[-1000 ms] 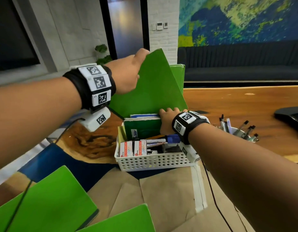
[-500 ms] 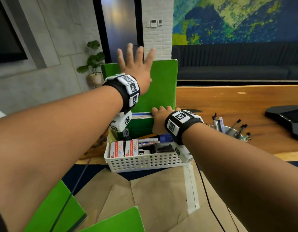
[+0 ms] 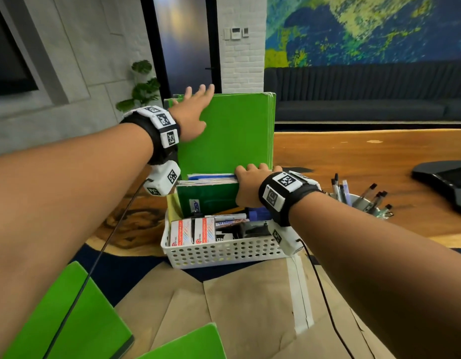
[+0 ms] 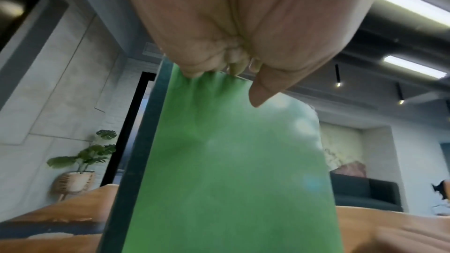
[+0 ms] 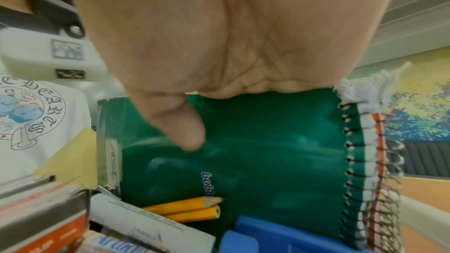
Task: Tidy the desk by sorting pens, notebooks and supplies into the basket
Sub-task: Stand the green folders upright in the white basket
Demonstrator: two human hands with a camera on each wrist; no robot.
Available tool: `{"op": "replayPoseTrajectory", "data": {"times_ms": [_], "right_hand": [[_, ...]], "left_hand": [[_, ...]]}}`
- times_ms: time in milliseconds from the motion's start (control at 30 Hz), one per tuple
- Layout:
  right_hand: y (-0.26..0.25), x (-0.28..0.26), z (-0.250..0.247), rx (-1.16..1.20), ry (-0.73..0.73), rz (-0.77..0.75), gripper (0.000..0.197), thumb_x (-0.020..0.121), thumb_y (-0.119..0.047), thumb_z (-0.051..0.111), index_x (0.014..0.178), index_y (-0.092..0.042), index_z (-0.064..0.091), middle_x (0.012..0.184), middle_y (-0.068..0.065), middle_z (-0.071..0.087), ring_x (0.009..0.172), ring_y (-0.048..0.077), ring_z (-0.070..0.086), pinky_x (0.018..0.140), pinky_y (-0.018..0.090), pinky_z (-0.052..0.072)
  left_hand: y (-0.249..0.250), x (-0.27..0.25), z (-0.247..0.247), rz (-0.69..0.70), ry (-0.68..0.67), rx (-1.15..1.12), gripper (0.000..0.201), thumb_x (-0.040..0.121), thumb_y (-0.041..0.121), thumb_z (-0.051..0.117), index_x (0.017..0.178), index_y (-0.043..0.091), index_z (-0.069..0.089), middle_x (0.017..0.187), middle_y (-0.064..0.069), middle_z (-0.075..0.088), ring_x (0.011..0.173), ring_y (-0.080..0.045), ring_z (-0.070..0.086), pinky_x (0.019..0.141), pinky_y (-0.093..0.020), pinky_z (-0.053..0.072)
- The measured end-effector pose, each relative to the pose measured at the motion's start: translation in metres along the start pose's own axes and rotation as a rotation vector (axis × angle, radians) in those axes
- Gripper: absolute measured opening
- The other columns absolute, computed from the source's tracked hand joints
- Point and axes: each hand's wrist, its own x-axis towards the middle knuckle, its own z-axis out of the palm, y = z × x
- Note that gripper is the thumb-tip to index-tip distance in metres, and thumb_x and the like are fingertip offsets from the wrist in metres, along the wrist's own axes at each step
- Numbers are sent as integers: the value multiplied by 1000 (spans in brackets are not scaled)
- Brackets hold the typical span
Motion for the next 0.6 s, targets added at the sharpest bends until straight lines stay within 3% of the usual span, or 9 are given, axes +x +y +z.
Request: {"op": "replayPoseTrajectory", "data": {"times_ms": [100,167,233,300,433,500,600], "right_hand": [[2,-2,-13,-78,-37,-44,49,98,-39,39,142,-19,44,146,13,43,138,36,35,114,60,22],[5,-5,-22,-44,45,-49,46,101,-33,45,142,-15,48,144,15,43,136,36,38,111,49,30],[10,-9,-26,120,207,9,48,91,-32,59,137,-21,51,139,13,44,130,36,41,105,48,38],[15,-18,-29,232,313,26,48,87,-32,64,133,-25,53,135,10,46,128,33,41,102,48,41],[16,-84,-35,312,380,-187,28,90,-31,66,116,-21,64,118,6,60,112,28,54,95,43,47],[23,-129,-29,318,226,-277,24,92,-26,66,114,-16,66,109,3,68,99,23,63,88,38,52],[46,-194,-5,185,-183,-224,33,92,-38,67,123,-27,63,117,-6,67,103,13,62,92,33,53]], "left_hand": [[2,-36,-4,8,126,-148,75,94,5,51,159,19,16,167,-8,-3,153,-30,-2,124,-48,10],[15,-75,-5,1,252,-278,60,93,11,59,149,23,44,164,-7,22,149,-24,26,122,-36,22],[29,-123,-4,-52,272,-523,38,91,17,65,128,28,64,139,0,56,120,-19,59,107,-36,45],[44,-173,2,-160,135,-875,23,92,19,67,111,29,72,113,6,69,96,-18,68,89,-40,55],[66,-262,34,-407,-241,-1442,18,92,11,62,106,14,73,109,-8,70,100,-22,63,84,-37,48],[75,-296,55,-546,-336,-1691,25,87,11,63,110,7,70,106,-13,68,95,-26,63,80,-38,49],[86,-333,86,-678,-465,-1924,31,86,12,61,116,6,65,102,-15,66,86,-27,65,73,-37,51]]}}
